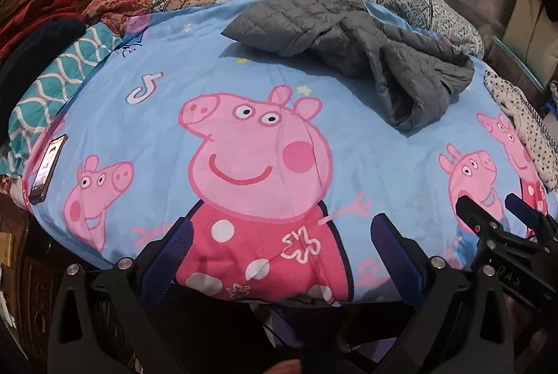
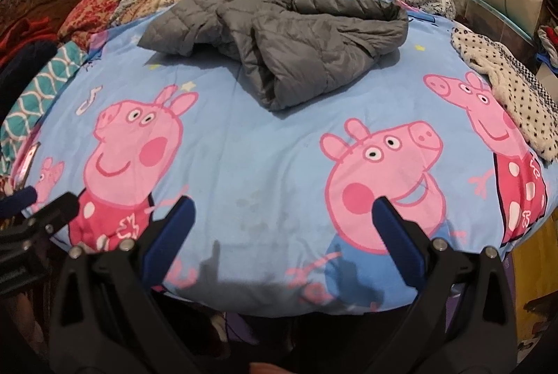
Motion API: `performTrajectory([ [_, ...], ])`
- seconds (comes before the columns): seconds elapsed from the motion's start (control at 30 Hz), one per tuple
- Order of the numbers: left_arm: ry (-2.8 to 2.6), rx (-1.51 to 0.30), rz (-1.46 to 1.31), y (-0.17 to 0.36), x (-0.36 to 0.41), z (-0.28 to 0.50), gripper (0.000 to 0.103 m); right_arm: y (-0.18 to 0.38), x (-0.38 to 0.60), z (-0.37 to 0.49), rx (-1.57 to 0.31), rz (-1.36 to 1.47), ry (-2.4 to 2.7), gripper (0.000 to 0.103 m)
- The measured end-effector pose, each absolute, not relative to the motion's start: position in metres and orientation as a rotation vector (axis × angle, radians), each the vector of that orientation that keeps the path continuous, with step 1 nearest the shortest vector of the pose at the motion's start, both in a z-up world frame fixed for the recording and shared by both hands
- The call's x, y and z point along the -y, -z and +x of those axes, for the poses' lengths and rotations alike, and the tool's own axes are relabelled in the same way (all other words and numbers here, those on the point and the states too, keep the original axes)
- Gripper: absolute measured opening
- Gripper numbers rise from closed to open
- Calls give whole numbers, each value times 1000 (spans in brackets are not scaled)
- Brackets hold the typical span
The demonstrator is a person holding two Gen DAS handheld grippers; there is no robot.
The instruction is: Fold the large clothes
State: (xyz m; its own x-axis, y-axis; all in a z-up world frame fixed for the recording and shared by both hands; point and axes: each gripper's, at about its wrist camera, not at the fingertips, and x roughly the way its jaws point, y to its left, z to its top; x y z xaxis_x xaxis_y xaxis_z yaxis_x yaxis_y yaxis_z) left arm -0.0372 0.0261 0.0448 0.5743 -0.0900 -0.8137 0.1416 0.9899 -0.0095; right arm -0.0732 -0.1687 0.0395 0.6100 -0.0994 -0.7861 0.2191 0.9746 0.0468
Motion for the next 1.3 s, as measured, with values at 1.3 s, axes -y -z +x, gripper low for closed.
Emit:
performTrajectory([
  [1.3, 83, -950, 73, -6, -65, 24, 75, -30, 174, -10, -1019, 63, 238, 98],
])
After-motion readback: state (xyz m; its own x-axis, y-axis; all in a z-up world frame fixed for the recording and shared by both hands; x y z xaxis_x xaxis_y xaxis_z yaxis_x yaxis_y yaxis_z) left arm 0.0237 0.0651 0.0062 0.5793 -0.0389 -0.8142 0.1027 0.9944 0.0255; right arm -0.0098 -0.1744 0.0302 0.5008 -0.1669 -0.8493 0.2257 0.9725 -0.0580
